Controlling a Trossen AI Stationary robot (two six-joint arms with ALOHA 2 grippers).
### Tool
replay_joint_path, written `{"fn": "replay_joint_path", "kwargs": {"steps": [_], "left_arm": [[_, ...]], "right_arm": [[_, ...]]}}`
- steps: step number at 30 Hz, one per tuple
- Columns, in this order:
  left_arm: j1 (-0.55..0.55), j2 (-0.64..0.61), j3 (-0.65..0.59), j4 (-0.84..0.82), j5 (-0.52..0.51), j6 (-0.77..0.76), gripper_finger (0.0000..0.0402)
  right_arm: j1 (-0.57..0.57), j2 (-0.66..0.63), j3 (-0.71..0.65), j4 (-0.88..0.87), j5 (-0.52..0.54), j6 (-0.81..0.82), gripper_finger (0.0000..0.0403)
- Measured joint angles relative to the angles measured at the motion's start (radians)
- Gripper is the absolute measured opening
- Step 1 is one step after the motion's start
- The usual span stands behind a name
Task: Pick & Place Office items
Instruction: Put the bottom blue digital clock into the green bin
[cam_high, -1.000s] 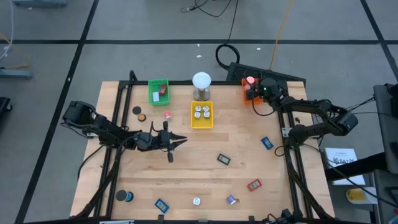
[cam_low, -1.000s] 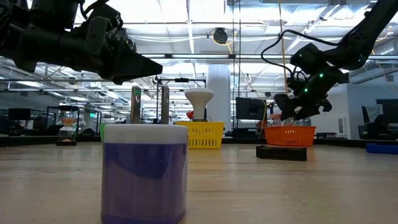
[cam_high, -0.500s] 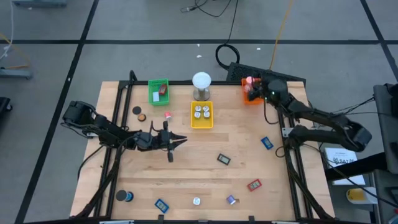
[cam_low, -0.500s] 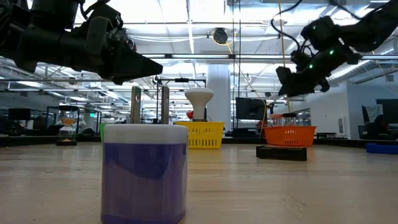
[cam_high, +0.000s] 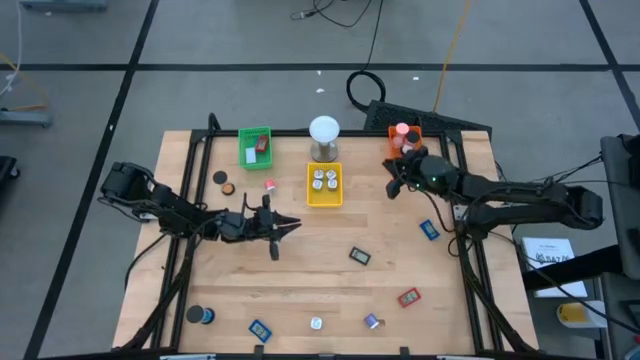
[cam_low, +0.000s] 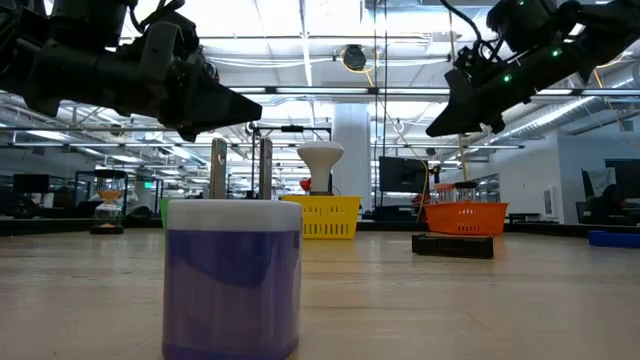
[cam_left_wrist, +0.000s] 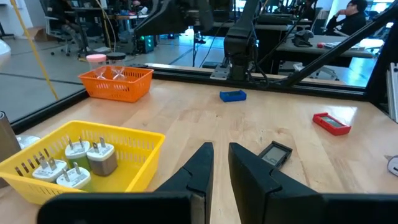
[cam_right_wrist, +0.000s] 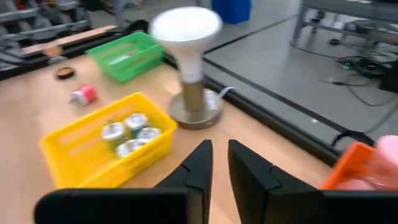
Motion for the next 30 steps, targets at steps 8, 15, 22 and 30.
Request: {"fn": "replay_joint_path", "kwargs": {"steps": [8,15,22,30], "left_arm": [[0.0,0.0,0.0,-0.014,0.0,-0.005,0.0051],[-0.029,-0.004,0.0,-0.015,-0.005,0.01,0.0051],[-0.05,-0.066,0.0,-0.086,-0.014,0.006,0.0051],[-0.066,-0.276,0.002,-0.429,-0.069,-0.09,0.0051]], "right_arm": [[0.074,0.0,0.0,0.0,0.0,0.013,0.0058],[0.078,0.0,0.0,0.0,0.0,0.014,0.0055],[0.077,0.0,0.0,0.0,0.0,0.014,0.0052],[0.077,0.0,0.0,0.0,-0.001,0.014,0.0054]]}}
